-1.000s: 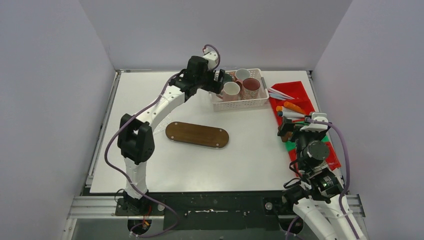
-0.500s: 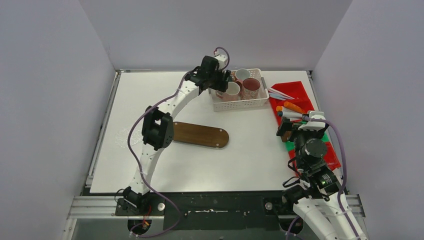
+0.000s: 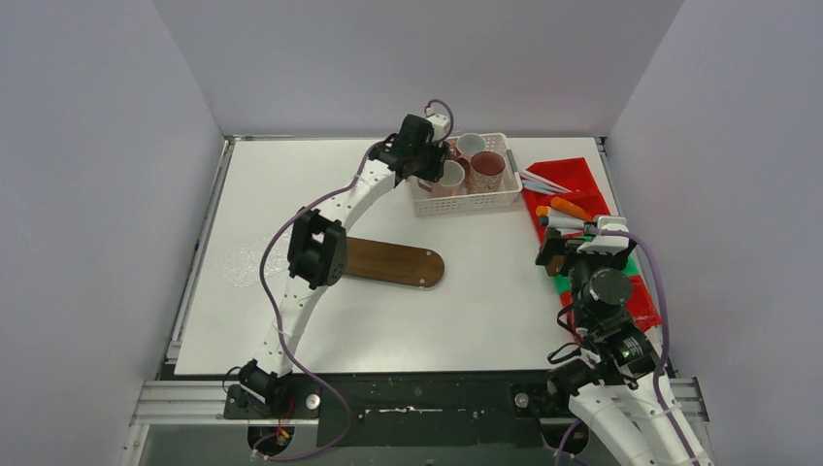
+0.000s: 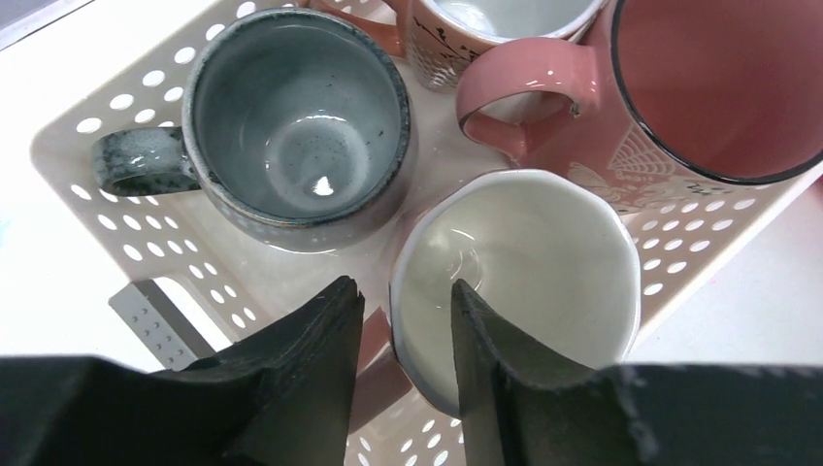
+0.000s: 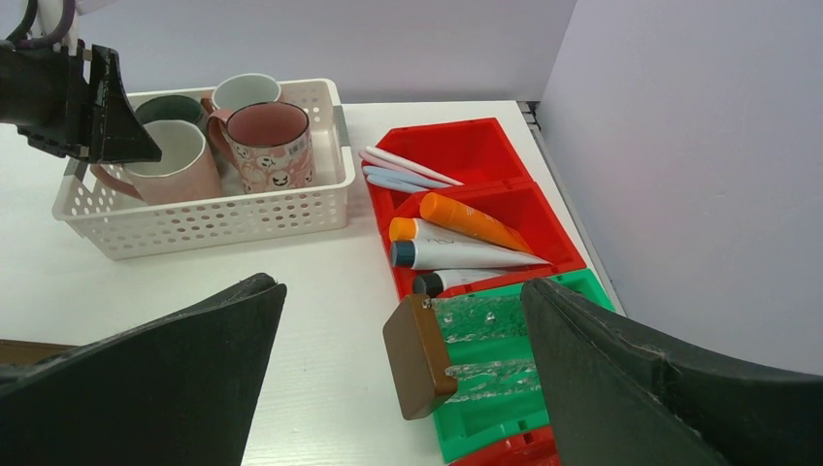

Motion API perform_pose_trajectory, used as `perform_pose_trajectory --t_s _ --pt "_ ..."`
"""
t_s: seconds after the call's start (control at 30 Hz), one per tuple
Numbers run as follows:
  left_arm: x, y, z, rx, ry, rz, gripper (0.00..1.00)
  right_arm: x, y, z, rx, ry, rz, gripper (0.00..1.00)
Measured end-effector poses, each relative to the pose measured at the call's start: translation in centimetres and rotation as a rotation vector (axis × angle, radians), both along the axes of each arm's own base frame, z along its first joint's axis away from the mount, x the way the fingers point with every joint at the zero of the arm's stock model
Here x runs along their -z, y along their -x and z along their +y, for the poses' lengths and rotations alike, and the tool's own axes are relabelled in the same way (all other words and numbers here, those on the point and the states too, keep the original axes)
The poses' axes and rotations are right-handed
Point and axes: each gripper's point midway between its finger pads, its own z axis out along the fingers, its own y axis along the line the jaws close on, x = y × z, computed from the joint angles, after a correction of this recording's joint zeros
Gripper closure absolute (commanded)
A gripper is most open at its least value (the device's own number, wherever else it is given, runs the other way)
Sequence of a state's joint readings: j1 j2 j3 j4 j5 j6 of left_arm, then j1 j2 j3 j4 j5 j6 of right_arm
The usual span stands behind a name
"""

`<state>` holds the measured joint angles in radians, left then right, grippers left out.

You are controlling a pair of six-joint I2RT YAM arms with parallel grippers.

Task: Prepare toiletry sets of a toothbrush and toothpaste on the tray
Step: Pick up the cup from the storage box.

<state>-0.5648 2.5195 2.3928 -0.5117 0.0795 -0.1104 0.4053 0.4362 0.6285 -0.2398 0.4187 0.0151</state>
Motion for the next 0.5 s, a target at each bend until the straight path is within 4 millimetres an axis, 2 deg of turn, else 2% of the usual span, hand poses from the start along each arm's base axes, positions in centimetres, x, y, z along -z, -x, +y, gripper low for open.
perform_pose_trajectory --t_s 0.17,0.27,0.37,0.5 --pt "0.12 0.27 -0.31 0.009 -0.001 0.004 0.68 0.28 -0.06 0.02 0.000 0.003 0.007 0.00" --pt "0.32 0.41 -0.22 0.009 -0.007 0.011 0.77 0.28 -0.06 0.02 0.000 0.003 0.007 0.00" --pt "0.56 0.53 0.03 0.003 -0.020 0.019 0.81 0.28 -0.06 0.02 0.000 0.003 0.007 0.00" --pt "0.90 0.67 0.44 -0.010 -0.037 0.031 0.96 0.27 -0.06 0.02 0.000 0.003 0.007 0.00"
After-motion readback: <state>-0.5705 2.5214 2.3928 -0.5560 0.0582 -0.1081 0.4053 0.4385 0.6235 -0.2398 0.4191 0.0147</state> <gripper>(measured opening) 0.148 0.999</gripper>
